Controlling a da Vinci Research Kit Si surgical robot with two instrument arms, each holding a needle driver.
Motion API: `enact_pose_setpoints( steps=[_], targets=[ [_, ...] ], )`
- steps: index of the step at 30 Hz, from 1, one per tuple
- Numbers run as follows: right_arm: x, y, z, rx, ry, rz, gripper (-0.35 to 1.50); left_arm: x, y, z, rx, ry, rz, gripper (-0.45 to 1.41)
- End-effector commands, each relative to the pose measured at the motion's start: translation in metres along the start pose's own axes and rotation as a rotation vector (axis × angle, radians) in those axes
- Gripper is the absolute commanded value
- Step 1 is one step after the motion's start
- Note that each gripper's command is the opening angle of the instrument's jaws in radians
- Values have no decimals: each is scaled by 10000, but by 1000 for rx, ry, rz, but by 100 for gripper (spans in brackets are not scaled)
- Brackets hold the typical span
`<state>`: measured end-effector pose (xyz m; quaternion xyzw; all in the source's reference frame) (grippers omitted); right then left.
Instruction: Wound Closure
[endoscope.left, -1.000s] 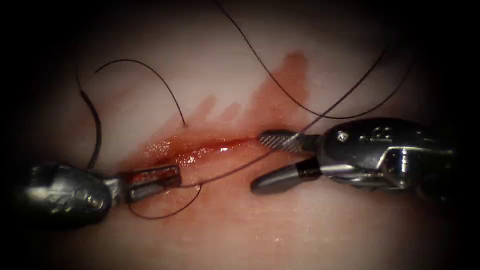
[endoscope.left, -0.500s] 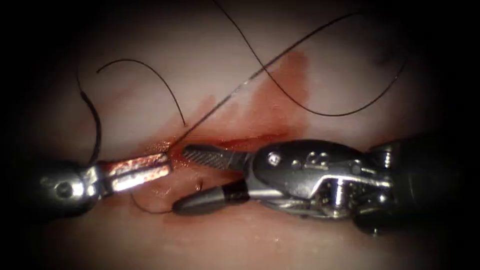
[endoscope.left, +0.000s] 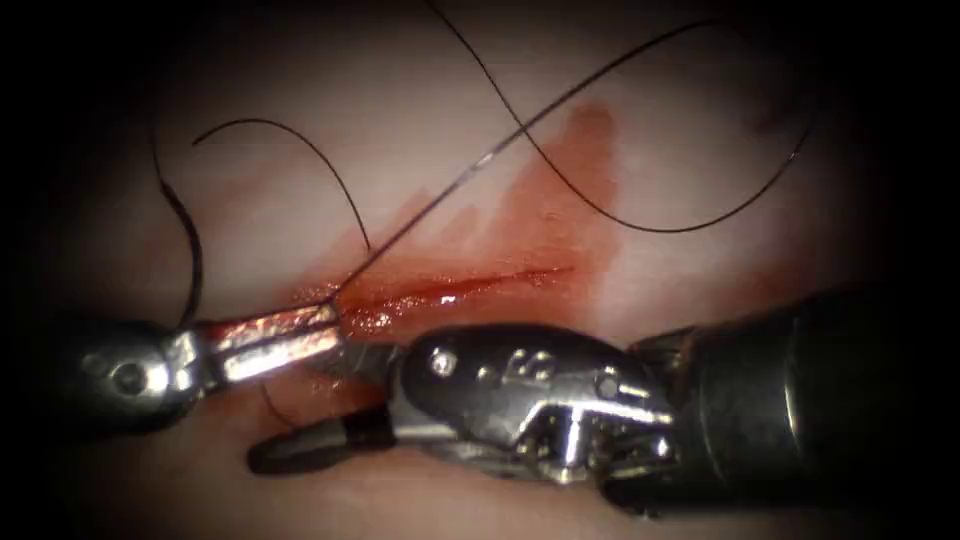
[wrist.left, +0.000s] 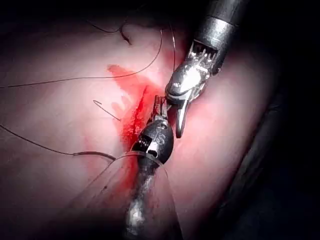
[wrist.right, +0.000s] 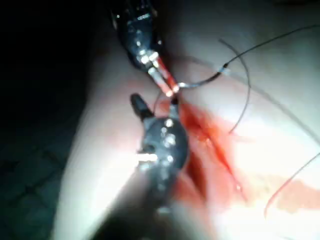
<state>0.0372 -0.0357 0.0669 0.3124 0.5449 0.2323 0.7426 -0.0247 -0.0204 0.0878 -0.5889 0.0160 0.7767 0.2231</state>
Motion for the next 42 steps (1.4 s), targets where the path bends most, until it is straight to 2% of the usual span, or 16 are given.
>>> enact_pose_setpoints(
  steps=[1, 3, 4, 5, 13, 19, 20, 21, 24, 26, 28, 32, 37, 42],
  targets=[
    [-2, 0, 11, 0, 2, 0, 93, -5, 5, 6, -2, 0, -2, -45],
    [-3, 2, 13, -2, 2, 6, 62, -5, 5, 5, -1, 0, -2, -45],
    [-3, 3, 13, -1, 1, -6, 22, -5, 5, 5, -1, 0, -2, -45],
    [-3, 4, 12, 0, 4, -7, -35, -5, 6, 5, -1, 0, -2, -45],
    [1, 9, 5, -34, 17, -10, -35, -2, 7, 4, -1, -1, -4, -45],
    [-6, 12, 5, -42, 4, -14, -35, 1, 5, 7, -1, -1, -13, -45],
    [-8, 13, 5, -41, -3, -16, -35, 3, 4, 7, -1, -1, -20, -10],
    [-12, 14, 6, -42, -17, -17, -35, 7, 3, 9, -2, -2, -43, 5],
    [-16, 16, 7, -44, -34, -20, -35, 13, 1, 8, -3, -2, -48, 22],
    [-20, 17, 7, -41, -43, -22, -35, 18, -1, 7, 4, -5, -53, 54],
    [-24, 18, 7, -40, -53, -24, -35, 22, -2, 7, 9, -7, -74, 71],
    [-32, 20, 2, -47, -94, -32, -35, 31, 0, 7, 9, -15, -88, 84],
    [-39, 22, 2, -47, -118, -35, -35, 43, 3, 13, 1, -69, -96, 84],
    [-46, 22, 5, -55, -154, -56, -35, 61, 10, 33, -48, -153, -111, 81]
  ],
)
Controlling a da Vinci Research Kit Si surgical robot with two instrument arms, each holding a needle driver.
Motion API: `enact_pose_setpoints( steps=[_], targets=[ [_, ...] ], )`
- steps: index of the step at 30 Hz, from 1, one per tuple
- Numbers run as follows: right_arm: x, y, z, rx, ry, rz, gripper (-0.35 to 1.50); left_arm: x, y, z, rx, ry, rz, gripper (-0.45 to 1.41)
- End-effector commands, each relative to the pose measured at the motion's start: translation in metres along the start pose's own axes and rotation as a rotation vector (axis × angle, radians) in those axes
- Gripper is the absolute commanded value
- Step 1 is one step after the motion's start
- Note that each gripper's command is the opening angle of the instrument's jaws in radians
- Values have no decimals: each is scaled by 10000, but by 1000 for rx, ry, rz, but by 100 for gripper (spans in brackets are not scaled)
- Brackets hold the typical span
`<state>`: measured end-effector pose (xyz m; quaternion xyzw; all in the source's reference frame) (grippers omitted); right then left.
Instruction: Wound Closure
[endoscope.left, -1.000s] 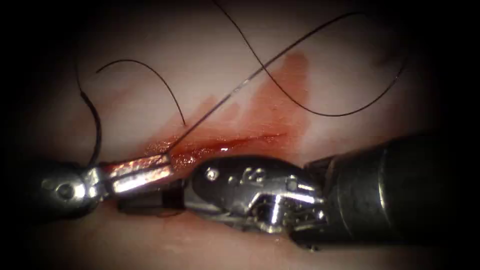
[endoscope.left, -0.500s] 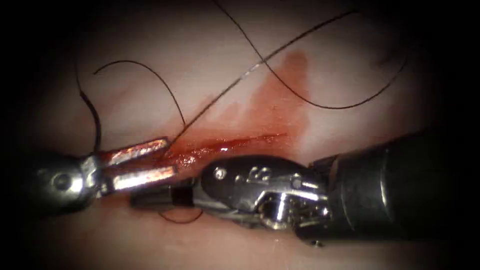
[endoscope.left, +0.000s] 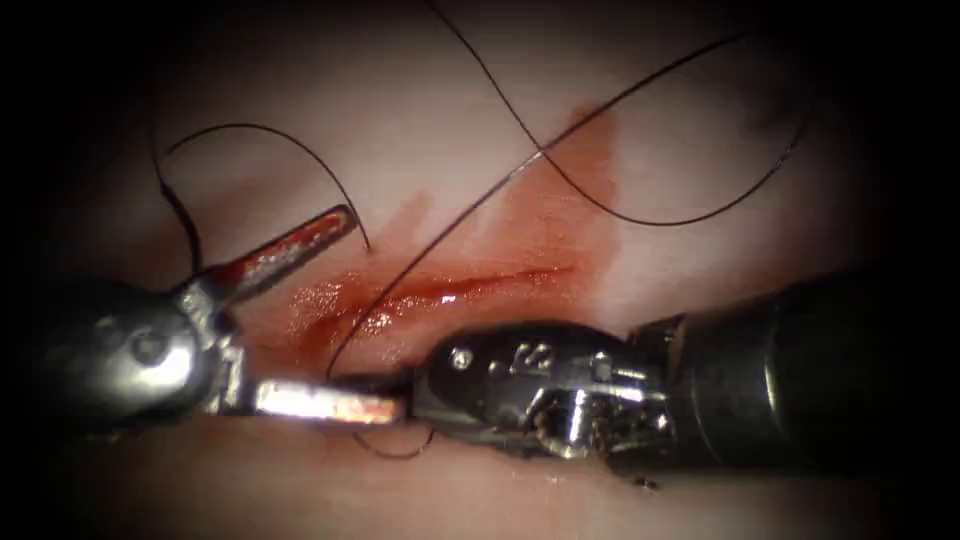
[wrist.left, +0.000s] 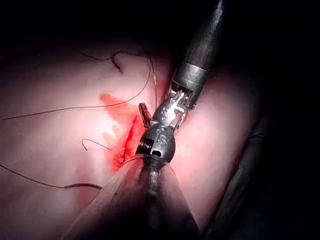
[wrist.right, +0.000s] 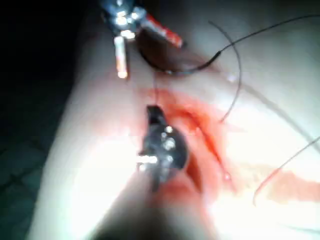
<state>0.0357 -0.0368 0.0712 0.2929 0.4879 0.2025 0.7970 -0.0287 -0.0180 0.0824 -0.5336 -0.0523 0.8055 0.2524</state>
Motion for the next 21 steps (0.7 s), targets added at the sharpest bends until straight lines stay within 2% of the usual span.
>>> enact_pose_setpoints(
  steps=[1, 7, 12, 18, 21],
  targets=[
    [-4, -1, 10, 1, -4, -2, -35, -1, 5, 9, -2, -13, 4, 81],
    [-4, -1, 12, -3, -12, -1, -35, 23, 8, 22, -9, -61, -15, 74],
    [-5, -4, 14, -4, -35, -18, -35, 34, -9, 22, 44, -137, -22, 74],
    [-8, -4, 16, -1, -37, -21, -35, 50, -23, 22, 75, -151, -35, 71],
    [-9, -4, 18, 1, -42, -22, -35, 63, -30, 32, 86, -155, -38, 69]
  ],
)
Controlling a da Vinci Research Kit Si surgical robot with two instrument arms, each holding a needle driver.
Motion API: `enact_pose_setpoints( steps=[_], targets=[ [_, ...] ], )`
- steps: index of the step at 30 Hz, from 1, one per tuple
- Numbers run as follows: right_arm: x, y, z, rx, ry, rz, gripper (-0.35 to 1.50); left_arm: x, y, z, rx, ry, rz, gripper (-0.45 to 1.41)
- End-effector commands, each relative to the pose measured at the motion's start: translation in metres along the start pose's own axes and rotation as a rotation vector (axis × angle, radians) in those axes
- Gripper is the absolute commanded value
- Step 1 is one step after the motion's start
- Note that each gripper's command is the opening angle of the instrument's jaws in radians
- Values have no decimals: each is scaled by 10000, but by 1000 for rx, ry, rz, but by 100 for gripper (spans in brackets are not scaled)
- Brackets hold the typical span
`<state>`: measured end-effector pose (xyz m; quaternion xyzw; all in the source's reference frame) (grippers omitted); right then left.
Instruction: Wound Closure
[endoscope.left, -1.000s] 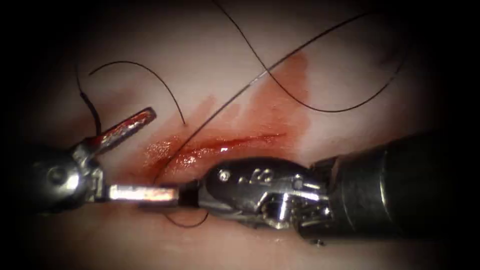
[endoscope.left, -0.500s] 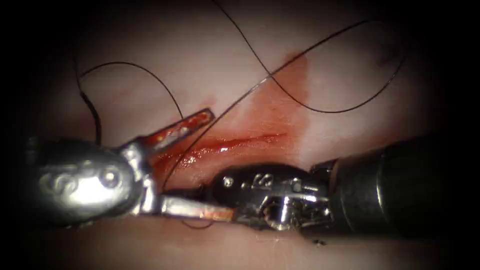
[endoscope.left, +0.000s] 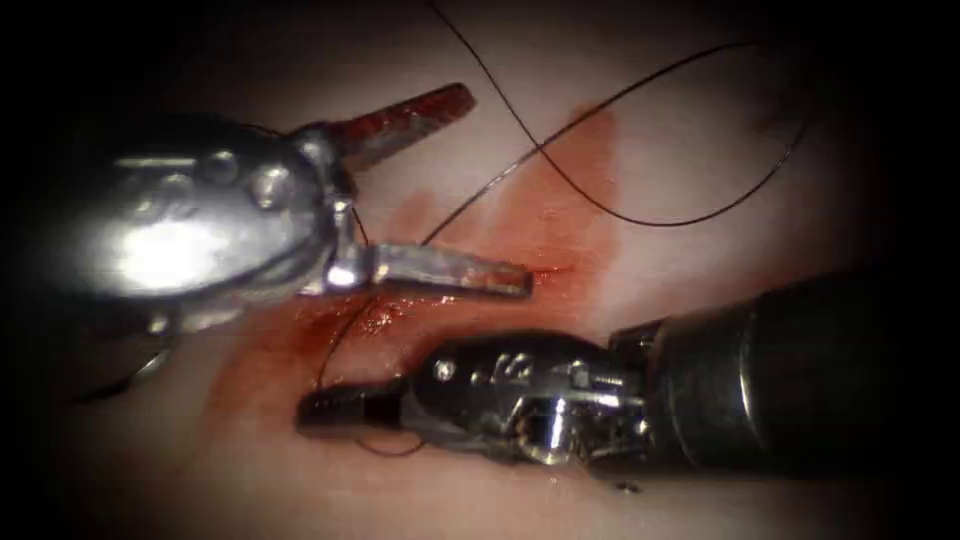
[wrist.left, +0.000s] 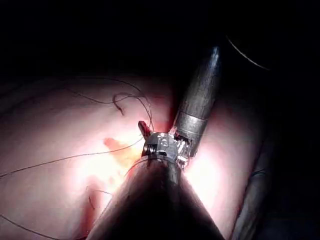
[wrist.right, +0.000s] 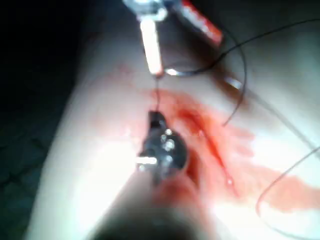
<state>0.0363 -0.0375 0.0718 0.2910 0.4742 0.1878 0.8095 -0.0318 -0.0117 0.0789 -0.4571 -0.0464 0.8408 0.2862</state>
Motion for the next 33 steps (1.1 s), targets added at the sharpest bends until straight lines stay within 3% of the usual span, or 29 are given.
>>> enact_pose_setpoints(
  steps=[1, 3, 5, 16, 18, 25, 33],
  targets=[
    [-4, -2, 9, 2, 0, 0, -35, 4, 2, 18, 4, -10, -6, 69],
    [-4, -2, 9, 5, -1, -1, -35, 7, 4, 26, 4, -45, -5, 69],
    [-5, -2, 10, 7, -5, -1, -35, 10, 7, 36, -7, -141, -16, 72],
    [-7, -5, 15, 23, -12, -7, -35, 15, -7, 55, 14, -286, -37, 74],
    [-7, -6, 16, 24, -12, -7, -35, 15, -7, 57, 15, -290, -37, 72],
    [-7, -6, 16, 29, -17, -9, -35, 20, -11, 74, 4, -303, -45, 32],
    [-7, -8, 17, 32, -18, -10, -35, 20, -23, 80, 7, -303, -47, 39]
  ],
)
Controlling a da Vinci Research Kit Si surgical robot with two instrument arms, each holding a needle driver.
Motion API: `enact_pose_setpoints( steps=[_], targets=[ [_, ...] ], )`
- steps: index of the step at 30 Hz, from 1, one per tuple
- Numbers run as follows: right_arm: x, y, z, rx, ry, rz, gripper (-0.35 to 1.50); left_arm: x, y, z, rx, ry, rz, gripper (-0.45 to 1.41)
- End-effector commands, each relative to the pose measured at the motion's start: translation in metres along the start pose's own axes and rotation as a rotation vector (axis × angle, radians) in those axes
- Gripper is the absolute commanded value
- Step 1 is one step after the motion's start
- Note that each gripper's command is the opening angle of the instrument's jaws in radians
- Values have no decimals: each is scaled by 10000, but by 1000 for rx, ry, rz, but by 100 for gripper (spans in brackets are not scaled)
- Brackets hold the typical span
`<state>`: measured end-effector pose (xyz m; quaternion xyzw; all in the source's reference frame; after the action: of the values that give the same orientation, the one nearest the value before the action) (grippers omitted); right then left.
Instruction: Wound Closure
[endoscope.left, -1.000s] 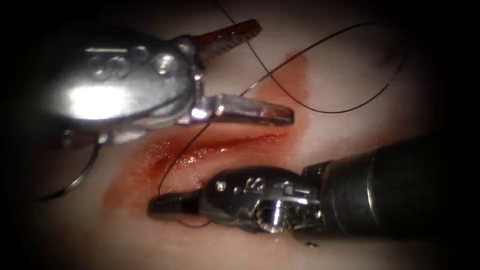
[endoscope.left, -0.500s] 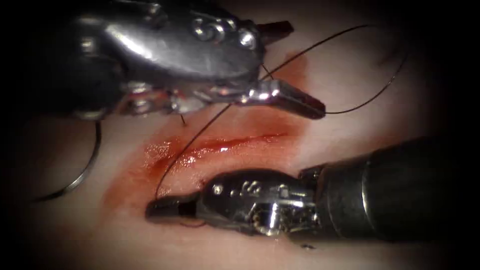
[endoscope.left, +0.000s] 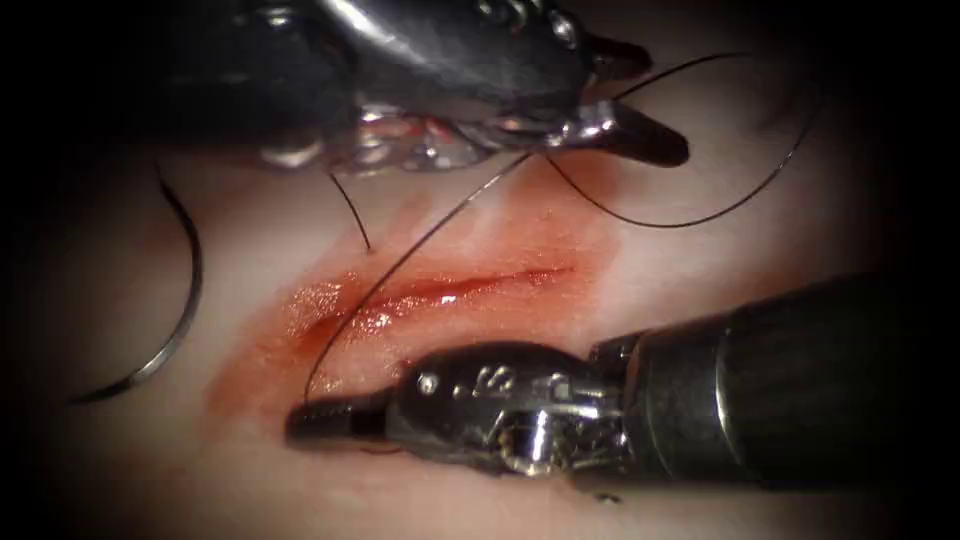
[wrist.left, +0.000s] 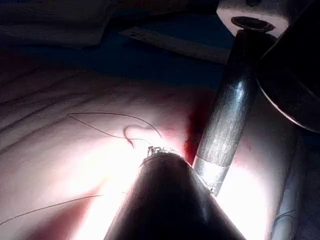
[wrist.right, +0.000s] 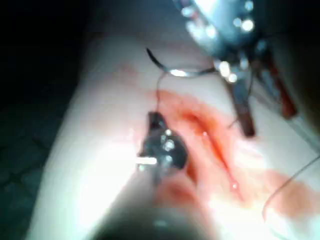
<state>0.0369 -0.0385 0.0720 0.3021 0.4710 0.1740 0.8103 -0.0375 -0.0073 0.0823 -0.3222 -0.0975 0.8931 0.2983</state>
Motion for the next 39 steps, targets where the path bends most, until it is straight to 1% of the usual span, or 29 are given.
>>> enact_pose_setpoints(
  steps=[1, 2, 3, 4, 5, 6, 9, 11, 13, 14, 15, 16, 20, 21, 24, 25, 26, 27, 29, 30, 31, 32, 33, 35, 36, 37, 38, 39],
  targets=[
    [-3, -2, 8, 4, 0, -1, -35, 0, -2, 7, 0, 1, 3, 51],
    [-3, -2, 8, 5, 0, -1, -35, -2, -4, 8, -1, -8, 6, 64],
    [-3, -2, 8, 5, 0, -1, -35, -3, -4, 8, 0, -20, 9, 69],
    [-3, -2, 8, 5, 0, -1, -35, -3, -4, 8, 0, -20, 9, 69],
    [-2, -3, 8, 6, 0, -1, -35, -7, -4, 10, -3, -48, 16, 79],
    [-2, -3, 8, 6, 0, -1, -35, -9, -3, 11, -4, -60, 19, 83],
    [-1, -4, 8, 7, -1, -1, -35, -12, -2, 14, -4, -74, 23, 84],
    [-1, -4, 8, 7, -1, -2, -35, -14, -2, 15, -3, -74, 24, 78],
    [-1, -4, 8, 8, -1, -2, -35, -13, -2, 14, -3, -74, 24, 54],
    [-1, -4, 8, 8, -1, -2, -35, -12, -2, 13, -5, -74, 23, 0],
    [-1, -4, 8, 8, -1, -2, -35, -12, -2, 13, -5, -74, 23, 0],
    [-1, -4, 8, 8, -1, -2, -35, -10, -2, 11, -7, -74, 22, -45],
    [-2, -4, 8, 8, -4, -2, -35, -7, 0, 4, -6, -76, 78, -45],
    [-2, -4, 6, 9, -7, -2, -35, -4, 1, -4, -2, -76, 105, -45],
    [-2, -3, -4, 18, -7, -2, -35, -3, 2, -18, -1, -33, 138, -45],
    [-2, -3, -4, 18, -7, -2, -35, -3, 2, -18, -1, -33, 138, -45],
    [-2, -3, -10, 17, -5, -2, -35, -3, 2, -22, 1, -20, 154, -45],
    [-2, -2, -24, 0, 0, -1, -35, -4, 4, -32, 4, 14, 184, -45],
    [-2, 0, -37, -10, 12, 1, -35, -6, 6, -39, 13, 56, 201, -45],
    [-5, 2, -51, -14, 18, 2, -35, -9, 9, -47, 12, 111, 212, -45],
    [-5, 2, -51, -14, 18, 2, -35, -9, 9, -47, 12, 111, 212, -45],
    [-11, 3, -65, -2, 23, -2, -35, -14, 12, -58, 0, 175, 218, -45],
    [-11, 3, -65, -2, 23, -2, -35, -14, 12, -58, 0, 175, 218, -45],
    [-10, 2, -79, 37, 44, -3, -35, -18, 11, -68, -10, 201, 218, -45],
    [-10, 2, -79, 37, 44, -3, -35, -18, 11, -68, -10, 201, 218, -45],
    [-6, 1, -87, 69, 63, -3, -35, -20, 10, -72, -16, 215, 219, -45],
    [1, 1, -97, 85, 84, 0, 41, -22, 9, -74, -32, 242, 220, -45],
    [5, 1, -101, 88, 88, 3, 68, -23, 9, -75, -42, 252, 221, -45]
  ],
)
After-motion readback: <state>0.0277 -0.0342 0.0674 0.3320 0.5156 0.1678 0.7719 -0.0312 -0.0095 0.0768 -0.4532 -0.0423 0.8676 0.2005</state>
